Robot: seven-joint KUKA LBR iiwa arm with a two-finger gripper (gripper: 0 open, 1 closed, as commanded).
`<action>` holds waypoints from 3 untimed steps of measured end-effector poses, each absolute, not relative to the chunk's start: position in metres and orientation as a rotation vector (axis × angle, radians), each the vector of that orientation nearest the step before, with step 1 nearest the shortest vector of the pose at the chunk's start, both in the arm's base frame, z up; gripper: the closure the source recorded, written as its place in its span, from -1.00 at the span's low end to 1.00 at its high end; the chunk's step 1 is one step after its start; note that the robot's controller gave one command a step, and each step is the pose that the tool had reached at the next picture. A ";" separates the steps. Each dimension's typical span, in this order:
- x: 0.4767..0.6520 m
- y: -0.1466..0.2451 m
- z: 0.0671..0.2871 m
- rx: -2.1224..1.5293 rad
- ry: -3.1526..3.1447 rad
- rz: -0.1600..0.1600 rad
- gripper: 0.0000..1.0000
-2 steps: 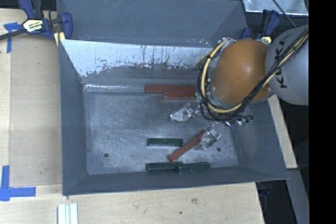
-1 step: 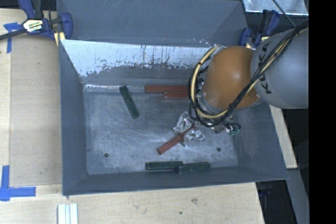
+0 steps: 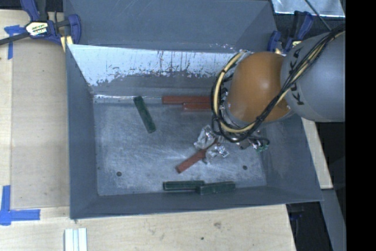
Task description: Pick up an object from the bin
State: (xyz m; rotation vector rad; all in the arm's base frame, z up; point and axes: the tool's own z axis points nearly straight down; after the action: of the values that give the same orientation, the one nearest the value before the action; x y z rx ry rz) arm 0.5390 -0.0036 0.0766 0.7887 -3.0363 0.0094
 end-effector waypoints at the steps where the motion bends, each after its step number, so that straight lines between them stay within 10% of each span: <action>1: 0.538 -0.003 0.081 0.789 -3.038 0.007 1.00; 3: 0.537 -0.001 0.117 0.790 -3.042 0.000 1.00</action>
Offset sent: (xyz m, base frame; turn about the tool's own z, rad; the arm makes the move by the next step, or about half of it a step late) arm 0.0001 0.0000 0.0141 0.0000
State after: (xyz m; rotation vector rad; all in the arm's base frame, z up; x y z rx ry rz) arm 0.5374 -0.0012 0.1169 0.7903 -3.0423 0.0004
